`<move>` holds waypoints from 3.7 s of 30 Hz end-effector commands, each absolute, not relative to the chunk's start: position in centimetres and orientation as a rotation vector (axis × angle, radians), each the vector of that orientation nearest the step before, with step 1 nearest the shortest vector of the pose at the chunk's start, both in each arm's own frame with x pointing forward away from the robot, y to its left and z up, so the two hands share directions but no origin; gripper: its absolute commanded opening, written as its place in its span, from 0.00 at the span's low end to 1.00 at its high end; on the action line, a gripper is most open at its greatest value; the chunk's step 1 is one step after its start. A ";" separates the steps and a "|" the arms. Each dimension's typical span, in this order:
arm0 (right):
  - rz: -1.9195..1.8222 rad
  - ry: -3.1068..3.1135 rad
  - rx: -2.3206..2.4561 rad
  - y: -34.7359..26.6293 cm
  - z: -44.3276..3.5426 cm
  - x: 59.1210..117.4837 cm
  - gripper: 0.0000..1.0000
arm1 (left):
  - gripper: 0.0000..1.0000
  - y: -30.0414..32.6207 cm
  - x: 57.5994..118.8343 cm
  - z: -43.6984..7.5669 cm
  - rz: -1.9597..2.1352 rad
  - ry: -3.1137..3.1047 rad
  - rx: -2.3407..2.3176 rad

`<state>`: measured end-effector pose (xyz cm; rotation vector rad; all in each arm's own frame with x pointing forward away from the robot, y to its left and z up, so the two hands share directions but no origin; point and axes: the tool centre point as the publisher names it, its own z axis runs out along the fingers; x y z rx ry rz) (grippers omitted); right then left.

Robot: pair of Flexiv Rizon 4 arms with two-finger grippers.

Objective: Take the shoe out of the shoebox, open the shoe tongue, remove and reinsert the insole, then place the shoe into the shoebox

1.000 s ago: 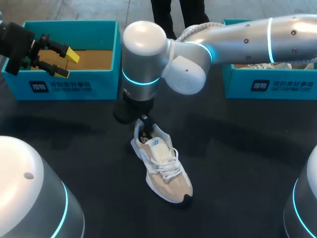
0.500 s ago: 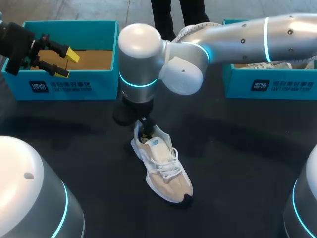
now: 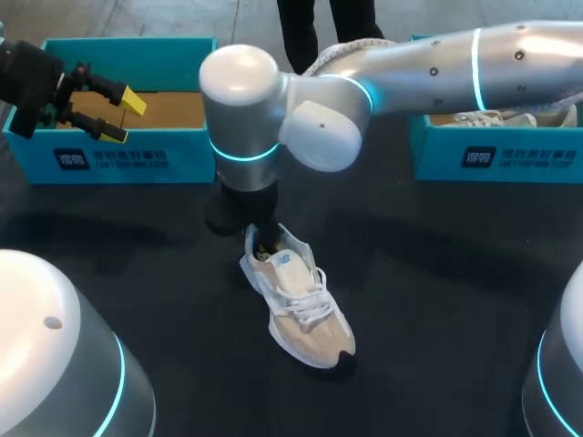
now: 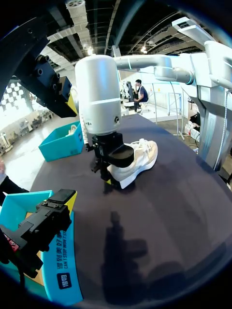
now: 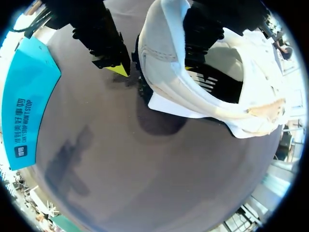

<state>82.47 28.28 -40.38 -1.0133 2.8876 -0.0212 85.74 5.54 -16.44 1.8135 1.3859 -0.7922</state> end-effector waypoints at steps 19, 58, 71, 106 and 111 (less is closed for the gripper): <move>-0.065 2.910 -0.854 26.6 -38.4 81.0 0.00 | 1.00 5.5 85.7 -16.4 -0.789 1.387 1.815; -0.347 2.855 -0.616 9.6 -20.0 87.2 0.00 | 1.00 5.5 85.7 -16.4 -0.789 1.387 1.815; -0.346 2.853 -0.609 9.0 -19.3 88.0 0.00 | 1.00 5.5 85.7 -16.4 -0.789 1.387 1.815; -0.361 2.785 -0.679 -7.6 -16.1 97.0 0.00 | 1.00 5.5 85.7 -16.4 -0.789 1.387 1.815; -0.367 2.807 -0.690 -10.8 -15.6 99.3 0.00 | 1.00 5.5 85.7 -16.4 -0.789 1.387 1.815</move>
